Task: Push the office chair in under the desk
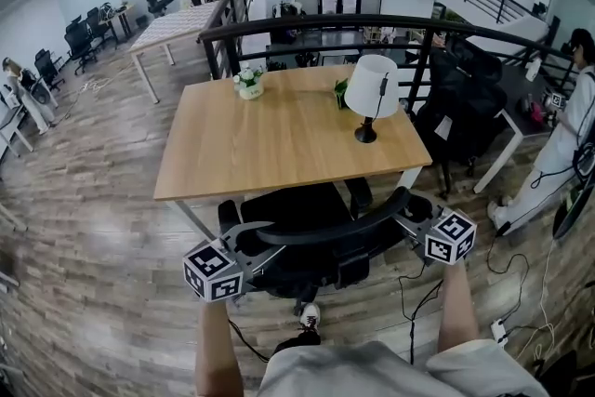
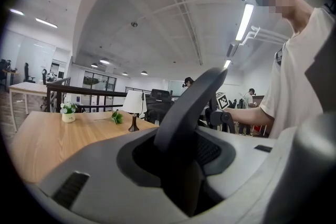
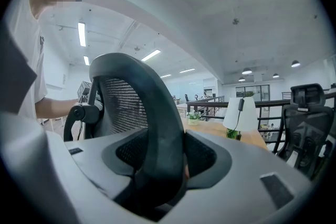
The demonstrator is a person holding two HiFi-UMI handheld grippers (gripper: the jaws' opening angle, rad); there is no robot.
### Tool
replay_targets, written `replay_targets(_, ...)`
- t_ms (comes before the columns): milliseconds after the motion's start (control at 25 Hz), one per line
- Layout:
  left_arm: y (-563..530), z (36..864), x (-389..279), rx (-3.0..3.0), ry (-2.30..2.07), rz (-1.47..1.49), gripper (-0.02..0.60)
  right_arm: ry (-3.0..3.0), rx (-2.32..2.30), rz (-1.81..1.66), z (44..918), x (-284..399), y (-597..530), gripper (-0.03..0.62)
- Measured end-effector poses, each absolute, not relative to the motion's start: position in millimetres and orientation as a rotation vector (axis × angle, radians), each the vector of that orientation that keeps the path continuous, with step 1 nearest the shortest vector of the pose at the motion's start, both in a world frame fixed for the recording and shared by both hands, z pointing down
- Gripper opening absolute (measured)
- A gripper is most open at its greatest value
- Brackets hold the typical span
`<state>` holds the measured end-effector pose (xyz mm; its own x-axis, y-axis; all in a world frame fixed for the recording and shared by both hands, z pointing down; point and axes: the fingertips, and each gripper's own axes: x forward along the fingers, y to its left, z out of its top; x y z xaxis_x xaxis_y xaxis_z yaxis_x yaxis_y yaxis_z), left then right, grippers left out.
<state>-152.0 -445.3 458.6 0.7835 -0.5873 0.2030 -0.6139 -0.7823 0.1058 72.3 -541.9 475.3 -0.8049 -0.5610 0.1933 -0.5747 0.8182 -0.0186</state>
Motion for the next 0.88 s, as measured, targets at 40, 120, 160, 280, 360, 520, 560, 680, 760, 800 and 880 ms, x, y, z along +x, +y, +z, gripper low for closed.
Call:
replay_targets(40, -454.3, 458.8, -155.3, 2.815, -0.946, 0.240, 0.175, -2.819, 0.895, 0.112, 475.3, 69.2, -550.5, 0.241)
replay_targets(120, -471.6, 458.8, -162.5, 2.824, -0.936, 0.245, 0.175, -2.810, 0.904, 0.111, 475.5, 62.6, -566.8, 0.241)
replay_targets(160, -479.7, 458.4, -166.8, 2.828, -0.934, 0.246, 0.175, -2.807, 0.907, 0.110, 475.3, 58.7, -574.3, 0.241)
replay_targets(280, -503.5, 455.1, -180.5, 2.834, -0.948, 0.234, 0.175, -2.802, 0.916, 0.113, 473.3, 46.9, -594.8, 0.241)
replay_targets(360, -519.3, 452.2, -188.5, 2.831, -0.987, 0.215, 0.187, -2.802, 0.920, 0.118, 471.3, 40.7, -607.3, 0.241)
replay_targets(520, -546.0, 451.6, -204.7, 2.808, -1.086, 0.177, 0.213, -2.805, 0.924, 0.119, 470.6, 30.1, -627.9, 0.242)
replay_targets(560, -551.8, 452.2, -208.0, 2.802, -1.100, 0.170, 0.217, -2.807, 0.930, 0.119, 470.7, 27.9, -632.5, 0.242)
replay_targets(680, -567.4, 452.2, -215.3, 2.783, -1.135, 0.176, 0.221, -2.806, 0.953, 0.118, 470.1, 22.0, -644.6, 0.242)
replay_targets(760, -577.3, 452.2, -218.9, 2.767, -1.159, 0.184, 0.224, -2.797, 0.972, 0.120, 470.3, 18.9, -653.0, 0.242)
replay_targets(800, -582.0, 452.4, -220.2, 2.759, -1.170, 0.184, 0.225, -2.792, 0.983, 0.120, 470.7, 17.8, -657.2, 0.242)
replay_targets(880, -589.3, 453.2, -222.3, 2.745, -1.192, 0.183, 0.227, -2.782, 1.009, 0.119, 471.3, 15.8, -664.7, 0.242)
